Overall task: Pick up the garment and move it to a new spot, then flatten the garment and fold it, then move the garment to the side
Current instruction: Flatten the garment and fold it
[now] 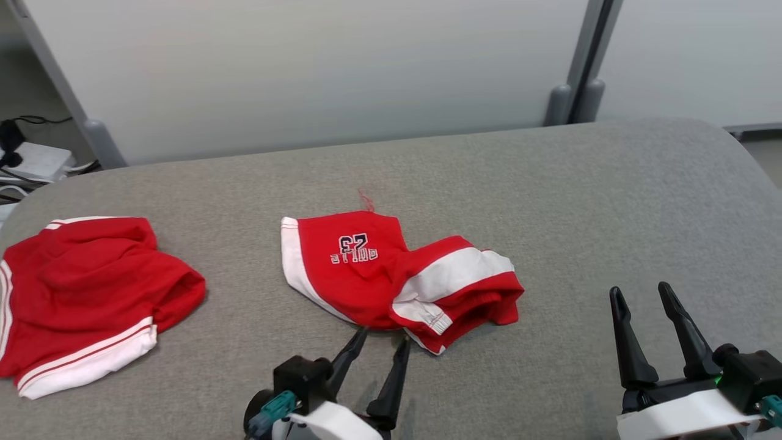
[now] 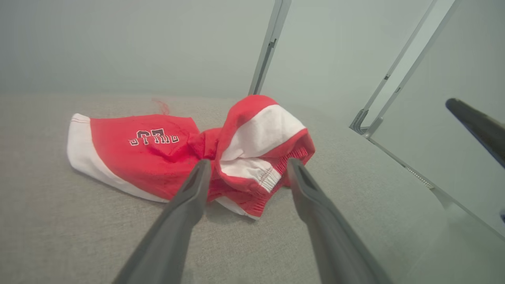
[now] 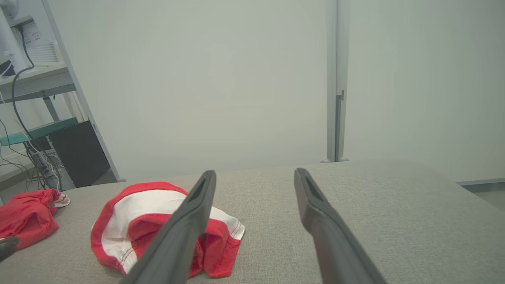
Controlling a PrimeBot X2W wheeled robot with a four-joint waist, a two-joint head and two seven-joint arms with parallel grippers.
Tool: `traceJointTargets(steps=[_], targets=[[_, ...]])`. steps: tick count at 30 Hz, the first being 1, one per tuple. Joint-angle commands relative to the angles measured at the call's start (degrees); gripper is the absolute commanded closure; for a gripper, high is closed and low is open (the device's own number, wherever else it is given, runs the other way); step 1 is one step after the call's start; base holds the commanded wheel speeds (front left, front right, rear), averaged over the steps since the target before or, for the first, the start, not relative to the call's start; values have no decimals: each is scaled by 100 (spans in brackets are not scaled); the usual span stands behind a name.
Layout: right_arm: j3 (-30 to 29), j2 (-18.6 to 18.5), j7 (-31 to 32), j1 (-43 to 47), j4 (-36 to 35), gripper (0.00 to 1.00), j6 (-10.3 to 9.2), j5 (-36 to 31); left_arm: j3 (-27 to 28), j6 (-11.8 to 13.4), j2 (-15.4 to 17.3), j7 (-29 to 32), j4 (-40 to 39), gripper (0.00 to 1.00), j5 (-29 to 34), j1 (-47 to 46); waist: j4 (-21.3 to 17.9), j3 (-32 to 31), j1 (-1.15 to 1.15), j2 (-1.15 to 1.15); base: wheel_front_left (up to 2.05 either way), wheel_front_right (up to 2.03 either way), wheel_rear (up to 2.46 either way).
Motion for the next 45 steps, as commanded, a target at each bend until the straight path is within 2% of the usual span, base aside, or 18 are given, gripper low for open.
traceJointTargets(steps=[1, 9, 15, 24, 40, 41, 42, 43, 44, 45], targets=[[123, -84, -77, -237, -179, 0, 41, -29, 93, -4, -9, 28, -87, 0, -93, -352, -116, 99, 0, 0, 0, 0, 0], [112, -86, -77, -390, -238, 0, 41, -10, -500, 30, -9, 314, 382, 0, -264, -876, -364, 433, 0, 0, 0, 0, 0], [137, -87, -77, -527, -274, 0, 41, -3, -883, 102, -9, 312, 779, 0, -548, -1326, -470, 641, 0, 0, 0, 0, 0], [186, -88, -77, -673, -284, 0, 41, 4, -1281, 345, -9, 219, 1450, 0, -868, -1898, -517, 844, 0, 0, 0, 0, 0], [269, -135, -77, -795, -299, 0, 41, 83, -1970, 850, -9, -269, 2187, 0, -973, -2616, -544, 1013, 0, 0, 0, 0, 0], [267, -141, -77, -797, -302, 0, 41, 84, -1981, 864, -9, -303, 2206, 20, -970, -2649, -533, 1022, 0, 0, 0, 0, 0], [268, -149, -77, -795, -303, 0, 41, 81, -1985, 886, -9, -334, 2223, 50, -959, -2681, -518, 1028, 0, 0, 0, 0, 0], [270, -156, -77, -792, -301, 0, 41, 82, -2001, 903, -9, -362, 2239, 93, -921, -2717, -497, 1030, 0, 0, 0, 0, 0], [271, -163, -77, -790, -295, 0, 41, 81, -2005, 912, -9, -386, 2242, 100, -886, -2743, -475, 1028, 0, 0, 0, 0, 0], [269, -165, -77, -789, -286, 0, 41, 78, -2003, 908, -9, -403, 2241, 100, -865, -2751, -451, 1020, 0, 0, 0, 0, 0]])
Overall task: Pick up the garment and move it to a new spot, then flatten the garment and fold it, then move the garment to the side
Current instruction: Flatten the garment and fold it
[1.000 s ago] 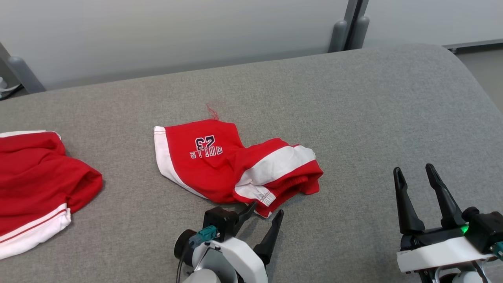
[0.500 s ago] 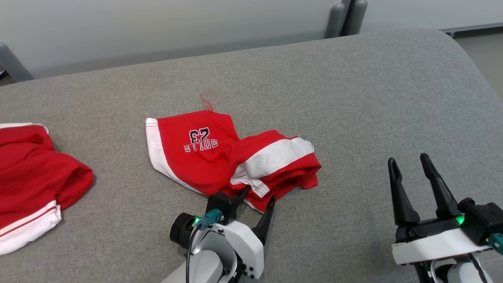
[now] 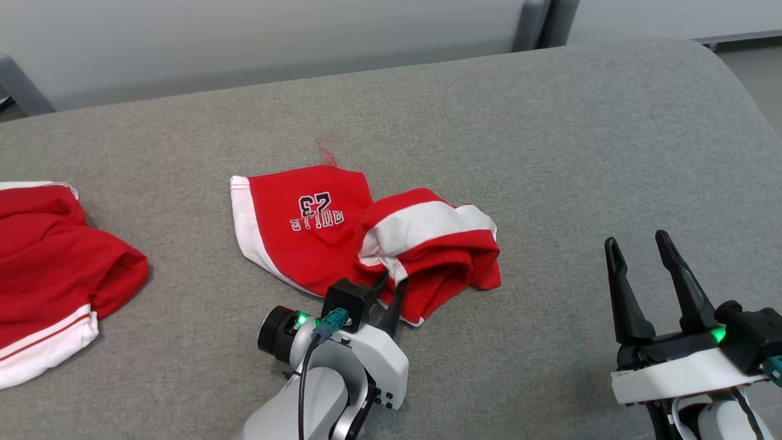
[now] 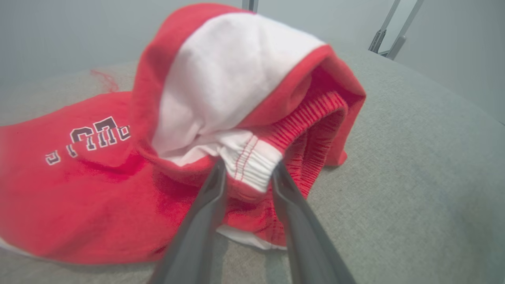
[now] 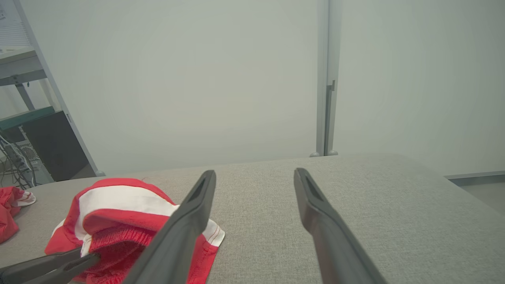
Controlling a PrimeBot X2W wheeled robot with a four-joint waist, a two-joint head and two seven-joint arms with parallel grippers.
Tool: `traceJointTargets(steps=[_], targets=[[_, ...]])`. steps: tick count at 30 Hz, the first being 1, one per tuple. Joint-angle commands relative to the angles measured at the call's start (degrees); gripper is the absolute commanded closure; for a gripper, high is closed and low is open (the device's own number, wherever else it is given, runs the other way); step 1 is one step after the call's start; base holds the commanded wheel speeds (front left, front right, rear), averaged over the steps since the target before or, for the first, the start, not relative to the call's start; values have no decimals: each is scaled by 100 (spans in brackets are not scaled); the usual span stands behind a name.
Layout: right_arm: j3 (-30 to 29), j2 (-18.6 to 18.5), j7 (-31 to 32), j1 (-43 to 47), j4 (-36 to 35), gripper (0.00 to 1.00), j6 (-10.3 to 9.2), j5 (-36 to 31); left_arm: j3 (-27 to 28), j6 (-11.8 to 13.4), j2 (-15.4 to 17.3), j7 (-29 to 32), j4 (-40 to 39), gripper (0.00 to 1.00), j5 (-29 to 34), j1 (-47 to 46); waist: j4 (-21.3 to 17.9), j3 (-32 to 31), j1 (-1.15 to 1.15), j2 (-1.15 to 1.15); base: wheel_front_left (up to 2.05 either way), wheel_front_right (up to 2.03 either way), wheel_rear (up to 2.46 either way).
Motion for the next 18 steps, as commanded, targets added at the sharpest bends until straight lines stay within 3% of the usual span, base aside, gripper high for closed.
traceJointTargets(steps=[1, 6, 15, 18], targets=[[122, -99, -77, -132, -122, 0, 41, 16, 127, 37, 10, -93, -86, 100, 89, -240, 57, -24, 0, 0, 0, 0, 0], [217, -139, -77, -137, -39, 0, 41, 53, 320, 56, 294, -123, -610, 100, 586, -98, 255, -142, 0, 0, 0, 0, 0], [501, -334, -77, -109, 354, 0, 41, 397, 583, 293, 1431, -125, -2142, 100, 1731, 701, 780, -352, 0, 0, 0, 0, 0], [597, -400, -77, -102, 550, 0, 41, 596, 610, 218, 1790, -125, -2635, 100, 1967, 930, 989, -411, 0, 0, 0, 0, 0]])
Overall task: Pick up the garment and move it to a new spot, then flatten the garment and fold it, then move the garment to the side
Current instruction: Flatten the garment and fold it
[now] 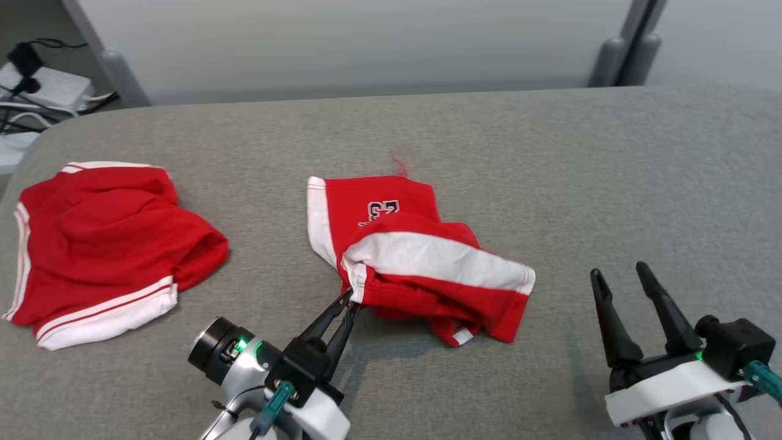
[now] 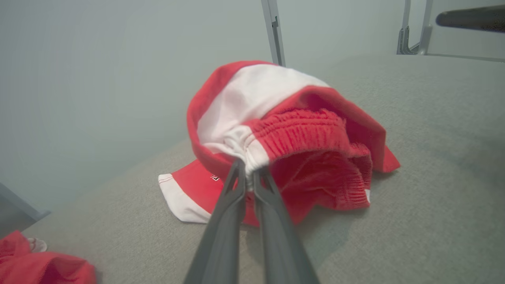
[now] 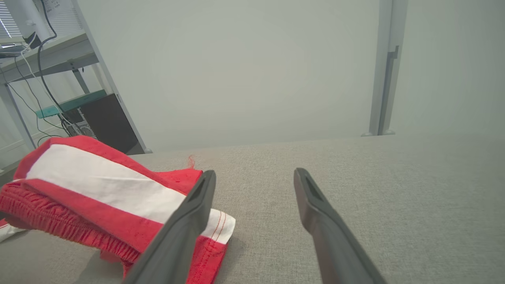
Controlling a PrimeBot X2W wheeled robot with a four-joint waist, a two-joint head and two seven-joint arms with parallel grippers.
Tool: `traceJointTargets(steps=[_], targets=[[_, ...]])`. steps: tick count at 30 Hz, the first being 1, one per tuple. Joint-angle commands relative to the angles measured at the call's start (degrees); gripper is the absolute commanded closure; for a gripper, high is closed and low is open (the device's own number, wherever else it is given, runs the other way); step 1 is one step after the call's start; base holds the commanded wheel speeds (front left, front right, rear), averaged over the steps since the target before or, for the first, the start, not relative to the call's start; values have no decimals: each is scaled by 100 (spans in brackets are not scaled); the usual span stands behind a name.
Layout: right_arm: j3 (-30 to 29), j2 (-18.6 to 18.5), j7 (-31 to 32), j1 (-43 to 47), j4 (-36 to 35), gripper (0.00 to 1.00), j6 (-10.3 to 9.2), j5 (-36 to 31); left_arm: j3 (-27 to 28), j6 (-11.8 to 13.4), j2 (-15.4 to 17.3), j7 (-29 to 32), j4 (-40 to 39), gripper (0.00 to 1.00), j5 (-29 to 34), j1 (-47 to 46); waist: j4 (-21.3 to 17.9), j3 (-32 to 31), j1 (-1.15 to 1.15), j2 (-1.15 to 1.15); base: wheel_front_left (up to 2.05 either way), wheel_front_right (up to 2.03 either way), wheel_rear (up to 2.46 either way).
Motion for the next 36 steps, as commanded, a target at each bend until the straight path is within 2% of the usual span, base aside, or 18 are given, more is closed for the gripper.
traceJointTargets(steps=[1, 6, 12, 21, 36], targets=[[220, -116, -77, -120, 4, 0, 41, 141, 212, -55, 254, -58, -369, 100, 149, -14, 227, -88, 0, 0, 0, 0, 0], [655, -207, -77, -288, 523, 0, 41, 910, 253, -162, 534, -58, -585, 100, 222, 258, 505, -108, 0, 0, 0, 0, 0], [1228, -333, -77, -672, 1068, 0, 41, 1734, 261, -231, 400, -59, -580, 100, 270, 312, 695, -76, 0, 0, 0, 0, 0], [1880, -386, -77, -1074, 1802, 0, 41, 2478, 284, -329, 234, -59, -532, 100, 375, 263, 830, -20, 0, 0, 0, 0, 0], [2084, -387, -77, -1386, 2276, 0, 41, 3016, 386, -472, 95, -59, -583, 100, 589, 209, 980, 85, 0, 0, 0, 0, 0]])
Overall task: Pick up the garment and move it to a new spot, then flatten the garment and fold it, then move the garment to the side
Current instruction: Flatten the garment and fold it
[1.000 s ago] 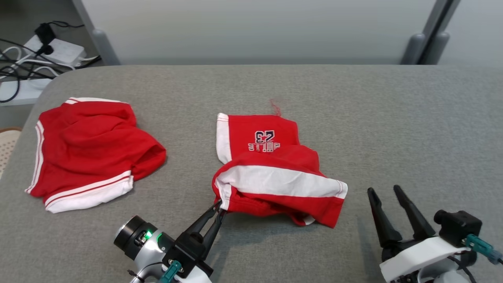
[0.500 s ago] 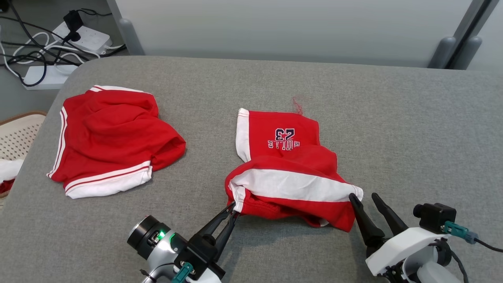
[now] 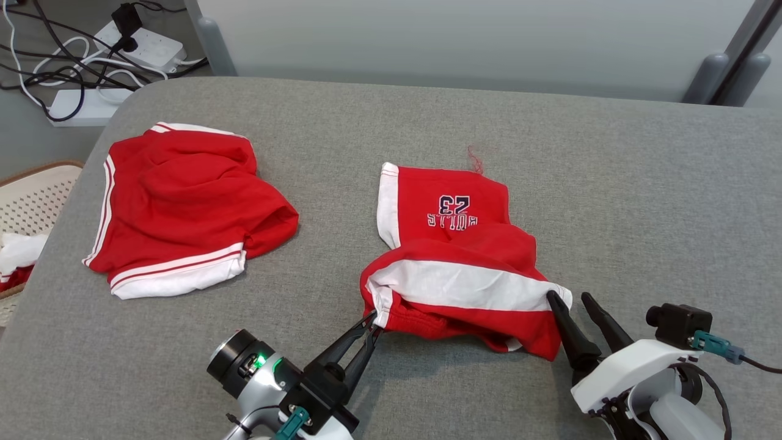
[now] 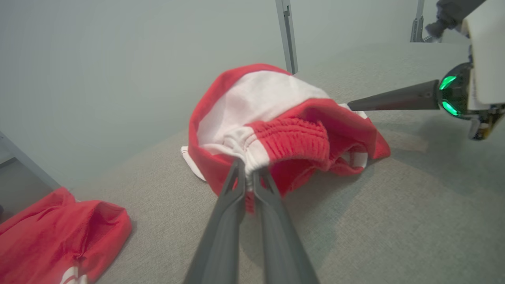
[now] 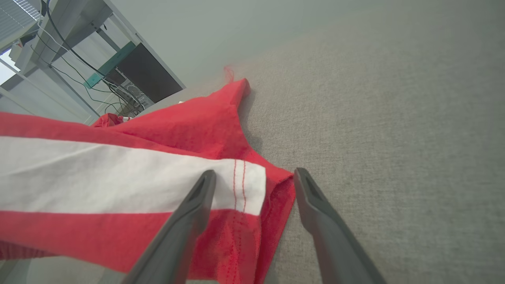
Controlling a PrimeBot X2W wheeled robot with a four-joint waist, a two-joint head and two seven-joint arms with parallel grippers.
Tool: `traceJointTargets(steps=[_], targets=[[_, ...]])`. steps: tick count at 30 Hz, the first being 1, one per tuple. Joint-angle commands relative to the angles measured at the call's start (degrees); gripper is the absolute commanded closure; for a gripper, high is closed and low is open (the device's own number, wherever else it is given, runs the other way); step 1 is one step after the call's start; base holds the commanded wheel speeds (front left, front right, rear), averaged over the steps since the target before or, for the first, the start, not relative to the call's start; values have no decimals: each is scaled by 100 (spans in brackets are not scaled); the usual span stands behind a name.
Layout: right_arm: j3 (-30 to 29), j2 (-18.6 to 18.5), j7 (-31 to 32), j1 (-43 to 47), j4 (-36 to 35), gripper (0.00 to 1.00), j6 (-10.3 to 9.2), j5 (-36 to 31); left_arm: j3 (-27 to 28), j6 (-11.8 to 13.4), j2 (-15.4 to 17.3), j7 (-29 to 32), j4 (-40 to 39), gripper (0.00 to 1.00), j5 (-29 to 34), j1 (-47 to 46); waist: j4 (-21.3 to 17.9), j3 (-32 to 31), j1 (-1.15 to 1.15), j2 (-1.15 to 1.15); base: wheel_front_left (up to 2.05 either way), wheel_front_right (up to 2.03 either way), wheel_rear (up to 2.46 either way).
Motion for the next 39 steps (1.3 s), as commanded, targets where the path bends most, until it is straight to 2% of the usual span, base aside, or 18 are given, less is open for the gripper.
traceJointTargets(steps=[1, 2, 4, 5, 9, 18, 19, 21, 30, 39], targets=[[99, -17, -77, -136, -60, 8, 41, 53, 234, -24, 90, -58, -146, 100, 44, -224, 23, 27, 0, 0, 0, 0, 0], [112, -10, -77, -152, -33, 39, 41, 62, 238, -34, 84, -58, -144, 100, 58, -235, 33, 37, 0, 0, 0, 0, 0], [127, -4, -77, -186, 5, 84, 41, 86, 252, -53, 70, -58, -140, 100, 80, -255, 54, 57, 0, 0, 0, 0, 0], [138, 1, -77, -199, 12, 100, 41, 99, 259, -62, 64, -58, -136, 100, 90, -262, 61, 62, 0, 0, 0, 0, 0], [152, -29, -77, -231, -41, 100, 41, 74, 290, -85, 58, -58, -110, 100, 129, -263, 56, 47, 0, 0, 0, 0, 0], [-383, -162, -77, 80, -482, 100, 41, -70, 397, -89, 197, -58, -130, 100, 227, -148, -124, -190, 0, 0, 0, 0, 0], [-324, -170, -77, 117, -488, 97, 41, 13, 399, -96, 207, -58, -134, 100, 231, -135, -136, -206, 0, 0, 0, 0, 0], [-98, -207, -77, 158, -499, 0, 41, 203, 401, -112, 212, -58, -139, 100, 231, -112, -155, -242, 0, 0, 0, 0, 0], [675, -407, -77, -16, -364, 0, 41, 1134, 362, -184, 124, -58, -147, 100, 270, -105, -11, -255, 0, 0, 0, 0, 0], [1153, -567, -77, -364, -103, 0, 41, 1939, 342, -245, 43, -58, -155, 100, 322, -144, 192, -185, 0, 0, 0, 0, 0]])
